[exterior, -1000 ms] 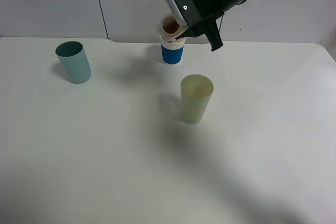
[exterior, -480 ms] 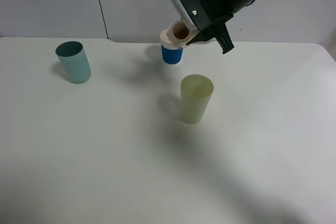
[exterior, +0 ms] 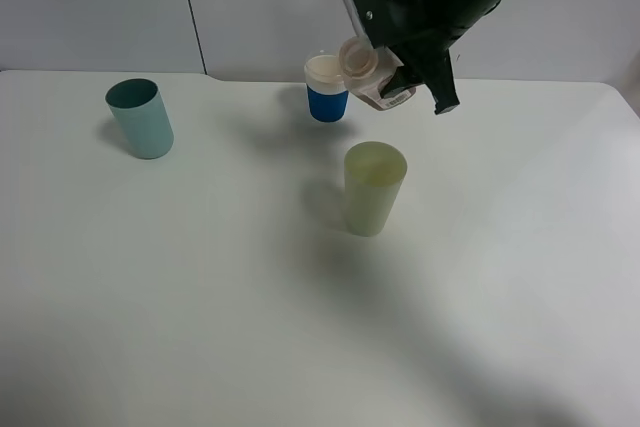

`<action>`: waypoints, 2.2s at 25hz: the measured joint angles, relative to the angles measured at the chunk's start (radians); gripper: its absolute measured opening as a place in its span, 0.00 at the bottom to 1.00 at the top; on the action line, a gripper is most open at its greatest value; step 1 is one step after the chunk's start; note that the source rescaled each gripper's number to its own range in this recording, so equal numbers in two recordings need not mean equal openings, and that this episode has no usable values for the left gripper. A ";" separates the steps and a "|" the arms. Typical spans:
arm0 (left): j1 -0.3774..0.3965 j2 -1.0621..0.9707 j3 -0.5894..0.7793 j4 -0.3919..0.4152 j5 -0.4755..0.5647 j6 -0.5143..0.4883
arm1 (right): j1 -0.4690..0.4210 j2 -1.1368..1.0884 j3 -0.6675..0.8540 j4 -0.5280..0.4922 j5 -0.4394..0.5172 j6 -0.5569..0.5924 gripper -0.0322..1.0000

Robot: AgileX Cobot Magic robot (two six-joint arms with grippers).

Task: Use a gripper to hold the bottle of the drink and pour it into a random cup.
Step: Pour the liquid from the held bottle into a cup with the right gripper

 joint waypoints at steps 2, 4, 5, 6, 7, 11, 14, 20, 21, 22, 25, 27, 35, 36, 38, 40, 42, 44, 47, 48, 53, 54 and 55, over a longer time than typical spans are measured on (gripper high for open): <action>0.000 0.000 0.000 0.000 0.000 0.000 | 0.000 0.000 0.000 -0.037 0.000 0.121 0.05; 0.000 0.000 0.000 0.000 0.000 0.000 | 0.000 0.000 0.000 -0.077 0.000 0.229 0.05; 0.000 0.000 0.000 0.000 0.000 0.000 | 0.000 0.000 0.000 -0.101 -0.001 0.289 0.05; 0.000 0.000 0.000 0.000 0.000 0.000 | 0.000 0.000 0.000 -0.124 -0.005 0.340 0.05; 0.000 0.000 0.000 0.000 0.000 0.000 | 0.000 0.000 0.000 -0.144 -0.010 0.405 0.05; 0.000 0.000 0.000 0.000 0.000 0.000 | 0.000 0.000 0.000 -0.231 -0.071 0.662 0.05; 0.000 0.000 0.000 -0.005 0.000 0.000 | 0.001 0.000 0.000 -0.295 -0.138 0.846 0.05; 0.000 0.000 0.000 -0.005 0.001 0.000 | 0.035 0.000 0.000 -0.449 -0.294 1.160 0.05; 0.000 0.000 0.000 -0.005 0.001 0.000 | 0.041 0.000 0.000 -0.465 -0.319 1.202 0.05; 0.000 0.000 0.000 -0.005 0.001 0.000 | 0.045 0.000 0.000 -0.480 -0.340 1.253 0.05; 0.000 0.000 0.000 0.000 0.001 0.000 | 0.049 0.000 0.000 -0.513 -0.410 1.414 0.05; 0.000 0.000 0.000 -0.005 0.001 0.000 | 0.051 0.000 0.000 -0.532 -0.446 1.534 0.05; 0.000 0.000 0.000 -0.005 0.001 0.000 | 0.058 0.000 0.000 -0.619 -0.497 1.803 0.05; 0.000 0.000 0.000 -0.005 0.001 0.000 | 0.058 0.000 0.000 -0.620 -0.497 1.807 0.05; 0.000 0.000 0.000 -0.005 0.001 0.000 | 0.058 0.000 0.002 -0.620 -0.502 1.808 0.05; 0.000 0.000 0.000 -0.005 0.001 0.000 | 0.058 0.000 0.002 -0.619 -0.503 1.807 0.05; 0.000 0.000 0.000 -0.005 0.001 0.000 | 0.058 0.000 0.003 -0.619 -0.504 1.807 0.05; 0.000 0.000 0.000 -0.005 0.001 0.000 | 0.058 0.000 0.003 -0.619 -0.504 1.807 0.05; 0.000 0.000 0.000 -0.005 0.001 0.000 | 0.059 0.000 0.003 -0.668 -0.504 1.821 0.05; 0.000 0.000 0.000 -0.005 0.001 0.000 | 0.060 0.000 0.003 -0.715 -0.504 1.847 0.05; 0.000 0.000 0.000 0.000 0.001 0.000 | 0.078 0.000 0.003 -1.051 -0.519 2.152 0.05; 0.000 0.000 0.000 -0.005 0.001 0.000 | 0.081 0.000 0.003 -1.122 -0.530 2.246 0.05; 0.000 0.000 0.000 0.000 0.001 0.000 | 0.083 0.000 0.003 -1.209 -0.547 2.345 0.05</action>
